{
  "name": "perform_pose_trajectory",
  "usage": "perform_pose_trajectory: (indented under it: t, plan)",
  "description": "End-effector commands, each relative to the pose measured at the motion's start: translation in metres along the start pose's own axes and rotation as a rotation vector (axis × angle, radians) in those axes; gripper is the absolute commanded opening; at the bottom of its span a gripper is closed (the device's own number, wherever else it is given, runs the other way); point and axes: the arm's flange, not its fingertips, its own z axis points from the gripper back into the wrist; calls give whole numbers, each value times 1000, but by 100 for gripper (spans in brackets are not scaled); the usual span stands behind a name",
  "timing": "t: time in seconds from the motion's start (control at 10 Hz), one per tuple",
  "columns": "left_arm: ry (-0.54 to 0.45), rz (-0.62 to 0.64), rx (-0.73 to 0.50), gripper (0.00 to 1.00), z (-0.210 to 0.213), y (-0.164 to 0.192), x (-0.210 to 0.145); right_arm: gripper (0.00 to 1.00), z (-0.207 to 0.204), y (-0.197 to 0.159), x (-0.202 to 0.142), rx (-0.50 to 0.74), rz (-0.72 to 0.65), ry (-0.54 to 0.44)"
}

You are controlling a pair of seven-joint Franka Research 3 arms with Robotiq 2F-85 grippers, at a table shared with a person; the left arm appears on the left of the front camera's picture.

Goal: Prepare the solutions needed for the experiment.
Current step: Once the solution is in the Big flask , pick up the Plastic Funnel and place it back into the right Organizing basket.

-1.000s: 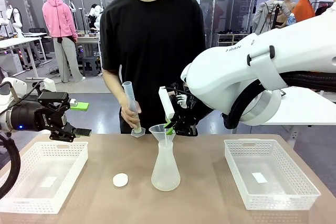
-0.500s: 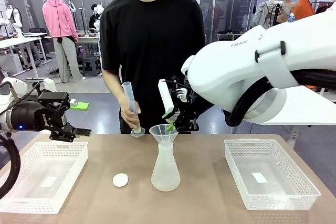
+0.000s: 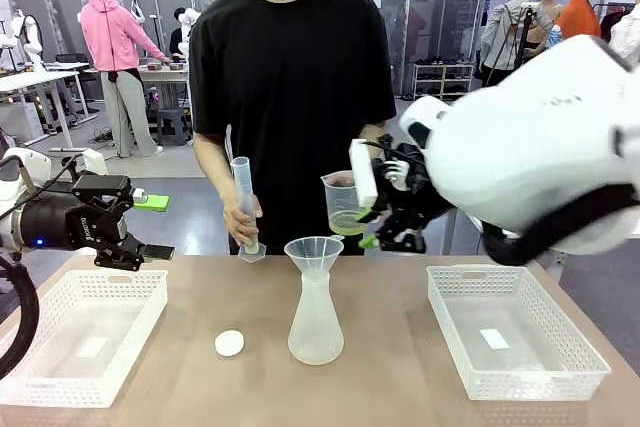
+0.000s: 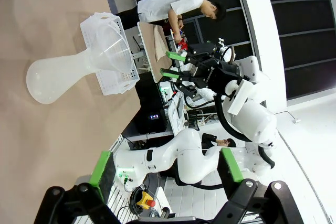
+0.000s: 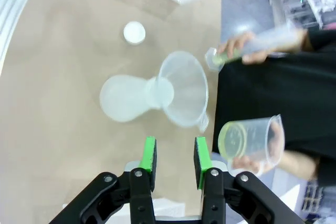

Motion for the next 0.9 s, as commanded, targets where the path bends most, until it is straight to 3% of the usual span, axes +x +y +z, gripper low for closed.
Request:
perform_pose_trajectory:
  t: [0.0, 0.2, 0.3, 0.5, 0.8]
  plan:
    - [1, -1, -17, 100, 0, -1, 0, 38, 32, 18, -11, -25, -153, 53]
    - [1, -1, -17, 100, 0, -1, 0, 38, 50, 26, -28, -70, -354, 69]
    - [1, -1, -17, 100, 0, -1, 0, 38, 52, 25, -35, -90, -545, 91]
    - [1, -1, -17, 100, 0, -1, 0, 38, 61, 31, -56, -153, -894, -8]
    - [1, -1, -17, 100, 0, -1, 0, 38, 79, 51, -90, -210, -1185, -273]
